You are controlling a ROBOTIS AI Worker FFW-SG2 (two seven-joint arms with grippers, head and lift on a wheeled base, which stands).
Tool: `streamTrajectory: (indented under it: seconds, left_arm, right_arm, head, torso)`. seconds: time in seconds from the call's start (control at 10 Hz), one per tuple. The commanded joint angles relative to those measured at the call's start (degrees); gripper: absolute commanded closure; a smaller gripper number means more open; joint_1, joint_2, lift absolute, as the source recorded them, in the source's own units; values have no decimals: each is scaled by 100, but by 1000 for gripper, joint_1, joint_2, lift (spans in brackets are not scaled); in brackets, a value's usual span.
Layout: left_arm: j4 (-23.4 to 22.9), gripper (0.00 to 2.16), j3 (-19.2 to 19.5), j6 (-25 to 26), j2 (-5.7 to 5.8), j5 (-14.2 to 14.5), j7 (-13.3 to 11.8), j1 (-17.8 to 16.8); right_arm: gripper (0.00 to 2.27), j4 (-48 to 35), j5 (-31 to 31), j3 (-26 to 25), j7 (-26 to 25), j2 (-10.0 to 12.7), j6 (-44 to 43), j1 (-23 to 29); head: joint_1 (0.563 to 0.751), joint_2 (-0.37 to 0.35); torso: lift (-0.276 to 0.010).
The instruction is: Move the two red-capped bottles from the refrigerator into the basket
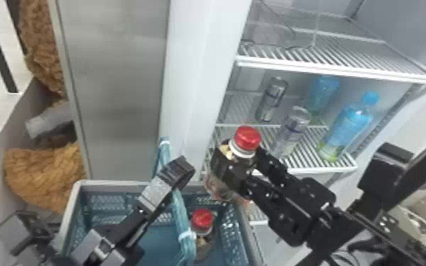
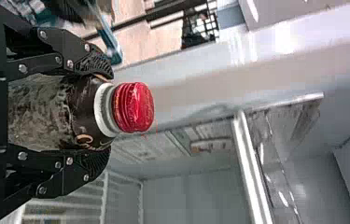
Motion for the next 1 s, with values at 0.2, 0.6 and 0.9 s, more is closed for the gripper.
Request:
streamTrajectory:
  seconds: [0.2, 0.6, 0.9]
  left_arm:
    - [0, 1204, -22, -42, 0, 47, 0, -7]
    - [0, 1204, -34, -98, 9, 82, 0, 21]
    - [0, 1204, -57, -126, 9, 116, 0, 7]
  right_arm:
    - [1277, -449, -134, 15, 185, -6, 610, 287]
    - [1276, -856, -111, -145, 439, 2, 1313, 582]
    - [88, -856, -145, -213, 448, 38, 1327, 611]
  head:
    - [695, -245]
    - [695, -226]
    - [695, -233]
  torso:
    - [0]
    - [0]
    - [0]
